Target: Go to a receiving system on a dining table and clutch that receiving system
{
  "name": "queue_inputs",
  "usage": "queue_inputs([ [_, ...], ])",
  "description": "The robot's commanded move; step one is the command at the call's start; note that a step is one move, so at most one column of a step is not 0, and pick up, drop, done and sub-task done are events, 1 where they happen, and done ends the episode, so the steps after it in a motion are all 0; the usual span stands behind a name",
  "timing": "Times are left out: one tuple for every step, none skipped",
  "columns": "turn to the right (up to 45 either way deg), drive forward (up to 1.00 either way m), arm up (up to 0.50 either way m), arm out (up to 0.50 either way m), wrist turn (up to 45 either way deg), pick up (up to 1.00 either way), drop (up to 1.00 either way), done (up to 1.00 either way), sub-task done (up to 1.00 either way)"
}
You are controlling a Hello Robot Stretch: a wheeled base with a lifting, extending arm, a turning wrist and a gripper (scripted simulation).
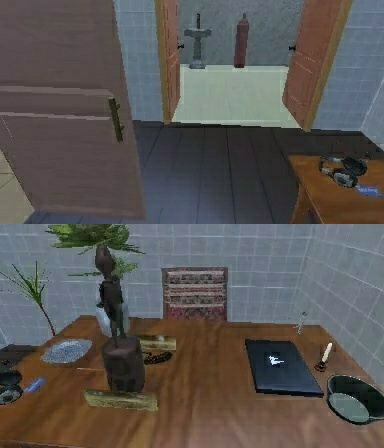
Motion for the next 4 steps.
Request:
queue_inputs([
  [0.0, 1.00, 0.00, 0.00, 0.0, 0.00, 0.00, 0.00, 0.00],
  [-36.0, 0.00, 0.00, 0.00, 0.0, 0.00, 0.00, 0.00, 0.00],
  [0.0, 0.05, 0.00, 0.00, 0.0, 0.00, 0.00, 0.00, 0.00],
  [45.0, 0.00, 0.00, 0.00, 0.0, 0.00, 0.00, 0.00, 0.00],
])
